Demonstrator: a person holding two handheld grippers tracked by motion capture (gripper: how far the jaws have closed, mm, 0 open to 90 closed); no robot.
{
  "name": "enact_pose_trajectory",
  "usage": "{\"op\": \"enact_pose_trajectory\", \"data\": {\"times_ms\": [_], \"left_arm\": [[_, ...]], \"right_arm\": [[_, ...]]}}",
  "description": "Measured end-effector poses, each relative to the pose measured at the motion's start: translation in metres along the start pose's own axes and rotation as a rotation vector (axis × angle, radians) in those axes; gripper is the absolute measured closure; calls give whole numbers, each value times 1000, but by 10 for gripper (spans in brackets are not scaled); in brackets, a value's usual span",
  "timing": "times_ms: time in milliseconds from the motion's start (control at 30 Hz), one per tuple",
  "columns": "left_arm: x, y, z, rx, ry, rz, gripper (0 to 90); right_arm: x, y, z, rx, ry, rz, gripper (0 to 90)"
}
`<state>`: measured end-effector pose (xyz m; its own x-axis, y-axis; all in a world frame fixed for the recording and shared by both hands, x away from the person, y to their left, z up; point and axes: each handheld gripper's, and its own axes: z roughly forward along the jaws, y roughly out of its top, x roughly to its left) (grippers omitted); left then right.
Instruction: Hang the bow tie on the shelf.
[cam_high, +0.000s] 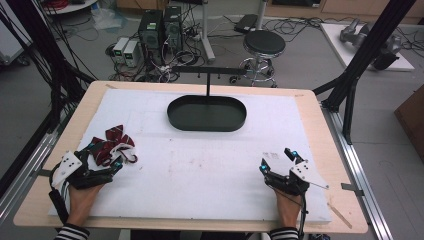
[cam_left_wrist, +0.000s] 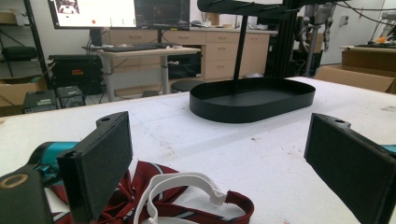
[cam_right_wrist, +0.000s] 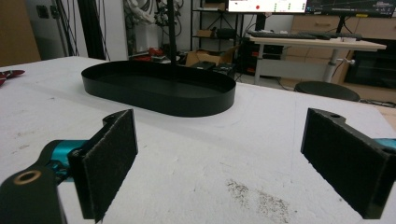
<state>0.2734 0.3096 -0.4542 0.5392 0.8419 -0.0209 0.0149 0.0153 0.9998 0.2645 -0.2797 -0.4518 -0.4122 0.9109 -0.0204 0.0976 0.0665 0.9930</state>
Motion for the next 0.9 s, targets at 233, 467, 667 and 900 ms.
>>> {"op": "enact_pose_trajectory", "data": {"times_ms": [233,467,667,900], "left_arm": [[0,0,0,-1,13,-1,82],[0,0,1,6,8,-3,82],[1,1,2,16,5,-11,82],[4,5,2,83,-57,-93,82]], "right_arm": [[0,0,0,-5,-1,6,98],[0,0,-1,-6,-5,3,99],[-1,0,-1,-8,-5,18,99],[-2,0,-1,-10,-11,20,99]]}}
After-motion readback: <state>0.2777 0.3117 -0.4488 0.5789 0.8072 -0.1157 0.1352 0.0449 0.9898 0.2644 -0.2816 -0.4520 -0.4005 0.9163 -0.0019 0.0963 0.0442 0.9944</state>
